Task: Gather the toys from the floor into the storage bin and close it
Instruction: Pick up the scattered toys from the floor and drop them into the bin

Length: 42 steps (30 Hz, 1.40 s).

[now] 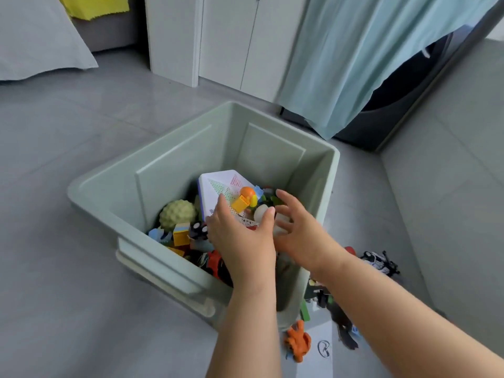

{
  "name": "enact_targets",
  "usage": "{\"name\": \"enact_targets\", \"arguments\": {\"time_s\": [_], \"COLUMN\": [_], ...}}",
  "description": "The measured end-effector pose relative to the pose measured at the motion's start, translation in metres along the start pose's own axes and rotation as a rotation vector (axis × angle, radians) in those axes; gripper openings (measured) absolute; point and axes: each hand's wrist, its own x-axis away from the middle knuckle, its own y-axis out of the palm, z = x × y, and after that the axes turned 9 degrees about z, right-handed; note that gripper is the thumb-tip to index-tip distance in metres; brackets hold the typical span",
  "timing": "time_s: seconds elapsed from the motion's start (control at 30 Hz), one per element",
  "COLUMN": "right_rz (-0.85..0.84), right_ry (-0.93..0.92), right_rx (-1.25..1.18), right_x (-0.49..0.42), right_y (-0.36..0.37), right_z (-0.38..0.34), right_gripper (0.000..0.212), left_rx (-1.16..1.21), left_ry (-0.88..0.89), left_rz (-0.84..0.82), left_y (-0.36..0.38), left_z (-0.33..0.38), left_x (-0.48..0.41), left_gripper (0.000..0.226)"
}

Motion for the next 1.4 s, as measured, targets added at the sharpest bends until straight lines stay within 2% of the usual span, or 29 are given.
{"name": "enact_targets", "arguments": {"time_s": [0.07, 0.1, 0.2, 0.27, 0.4, 0.47, 0.57, 0.67, 0.77, 0.83, 0.9, 0.97, 1.03, 1.1, 1.13, 1.2, 1.27, 1.3, 1.4], "right_rz": [0.045, 0.092, 0.296, 0.448, 0.703, 0.712, 0.598, 0.486, 0.380, 0.394, 0.492, 0.541, 0.422, 0.260, 0.243, 0.374, 0.527, 0.535, 0.372], "right_ry": [-0.031, -0.023, 0.086, 0.212, 0.565, 0.705, 0.830, 0.851, 0.782, 0.736, 0.667, 0.526, 0.350, 0.267, 0.256, 0.252, 0.266, 0.273, 0.386], "right_rx": [-0.014, -0.039, -0.133, -0.097, 0.019, 0.064, 0.206, 0.367, 0.593, 0.641, 0.569, 0.339, 0.100, -0.037, -0.063, -0.057, 0.133, 0.286, 0.670], "right_x": [0.014, 0.024, 0.059, 0.085, 0.143, 0.164, 0.181, 0.183, 0.180, 0.177, 0.172, 0.166, 0.163, 0.155, 0.148, 0.122, 0.085, 0.065, 0.005], "right_y": [-0.039, -0.062, -0.130, -0.172, -0.220, -0.222, -0.215, -0.208, -0.207, -0.207, -0.203, -0.195, -0.183, -0.180, -0.185, -0.207, -0.236, -0.252, -0.287], "right_z": [0.007, 0.015, 0.067, 0.126, 0.243, 0.286, 0.345, 0.396, 0.429, 0.443, 0.443, 0.425, 0.392, 0.365, 0.362, 0.370, 0.391, 0.404, 0.446], "right_gripper": [0.083, 0.078, 0.058, 0.048, 0.042, 0.049, 0.064, 0.074, 0.064, 0.053, 0.044, 0.040, 0.044, 0.052, 0.051, 0.040, 0.039, 0.045, 0.064], "left_rx": [0.039, 0.098, 0.293, 0.334, 0.342, 0.301, 0.143, 0.025, -0.056, -0.095, -0.125, -0.104, -0.020, 0.078, 0.105, 0.124, 0.125, 0.126, 0.103], "left_ry": [0.106, 0.131, 0.076, 0.034, -0.158, -0.294, -0.422, -0.522, -0.556, -0.595, -0.675, -0.776, -0.877, -0.922, -0.904, -0.869, -0.860, -0.853, -0.785], "left_rz": [0.027, -0.025, -0.375, -0.574, -0.809, -0.910, -1.026, -1.070, -1.091, -1.103, -1.119, -1.143, -1.171, -1.161, -1.135, -1.040, -0.981, -0.967, -0.933], "left_y": [0.007, 0.013, 0.035, 0.052, 0.090, 0.104, 0.118, 0.126, 0.134, 0.140, 0.145, 0.151, 0.156, 0.161, 0.163, 0.166, 0.166, 0.166, 0.162], "left_z": [0.015, 0.023, 0.034, 0.033, 0.008, -0.014, -0.051, -0.083, -0.109, -0.123, -0.132, -0.136, -0.139, -0.143, -0.145, -0.150, -0.152, -0.152, -0.154], "left_x": [0.017, 0.028, 0.065, 0.093, 0.147, 0.169, 0.202, 0.227, 0.247, 0.257, 0.266, 0.273, 0.280, 0.285, 0.286, 0.285, 0.280, 0.277, 0.268], "left_gripper": [0.075, 0.072, 0.062, 0.053, 0.035, 0.033, 0.043, 0.043, 0.036, 0.033, 0.031, 0.029, 0.037, 0.047, 0.045, 0.039, 0.038, 0.039, 0.045]}}
